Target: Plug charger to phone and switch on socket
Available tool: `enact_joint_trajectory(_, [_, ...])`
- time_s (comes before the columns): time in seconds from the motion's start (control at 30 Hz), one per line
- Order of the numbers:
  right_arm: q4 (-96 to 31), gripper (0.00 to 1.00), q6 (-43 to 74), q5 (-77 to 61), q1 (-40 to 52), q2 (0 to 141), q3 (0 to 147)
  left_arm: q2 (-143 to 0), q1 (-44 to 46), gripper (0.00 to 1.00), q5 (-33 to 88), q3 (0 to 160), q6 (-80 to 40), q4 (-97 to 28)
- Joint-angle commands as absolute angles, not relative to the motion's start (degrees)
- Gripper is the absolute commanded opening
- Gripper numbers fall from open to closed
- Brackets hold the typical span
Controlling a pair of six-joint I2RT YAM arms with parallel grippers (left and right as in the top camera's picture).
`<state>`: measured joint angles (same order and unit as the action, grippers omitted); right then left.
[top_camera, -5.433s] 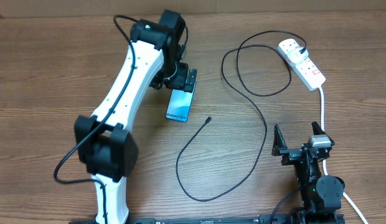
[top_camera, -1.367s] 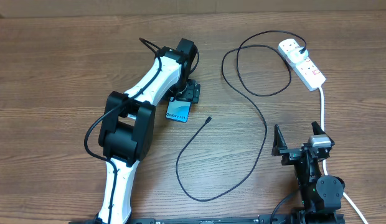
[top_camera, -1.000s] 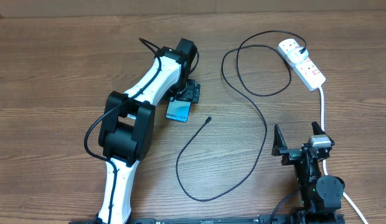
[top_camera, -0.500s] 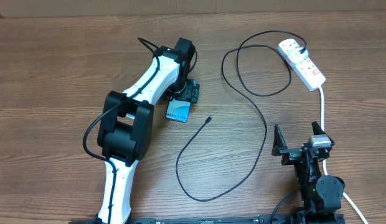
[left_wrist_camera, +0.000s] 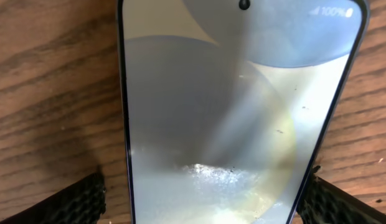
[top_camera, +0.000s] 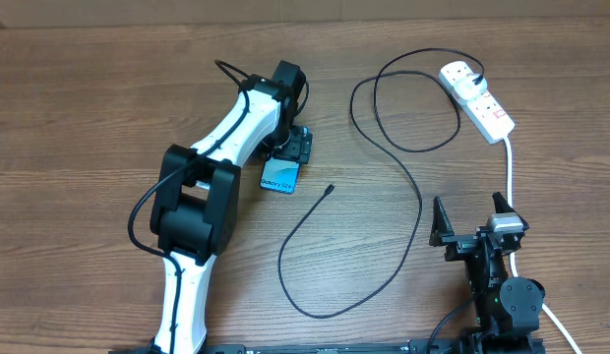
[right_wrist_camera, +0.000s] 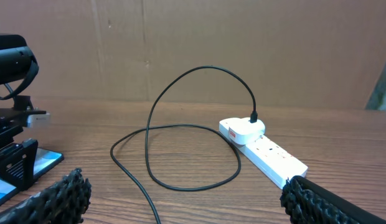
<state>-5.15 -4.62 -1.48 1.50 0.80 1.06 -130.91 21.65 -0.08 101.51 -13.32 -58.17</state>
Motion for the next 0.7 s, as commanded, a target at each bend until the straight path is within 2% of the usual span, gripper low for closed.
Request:
enact_joint_trajectory(0.0, [-4.82, 1.0, -4.34, -1.39, 1.26, 0.16, 0.49, -133.86, 21.04, 0.91, 1.5, 96.75, -12.86, -58.26])
enact_joint_trajectory(0.3, [-4.82, 1.0, -4.34, -1.39, 1.26, 0.16, 0.47, -133.86, 21.17, 0.87, 1.32, 96.07, -12.82, -58.3])
enact_joint_trajectory(0.47, [-4.82, 1.0, -4.34, -1.37, 1.26, 0.16, 0.49, -133.86, 21.32, 1.0, 1.65, 96.14, -12.19, -58.78])
enact_joint_trajectory(0.67, [-4.82, 1.0, -4.34, -1.39, 1.26, 0.16, 0.47, -133.86, 21.47, 1.0, 3.66, 96.16, -10.63, -59.55])
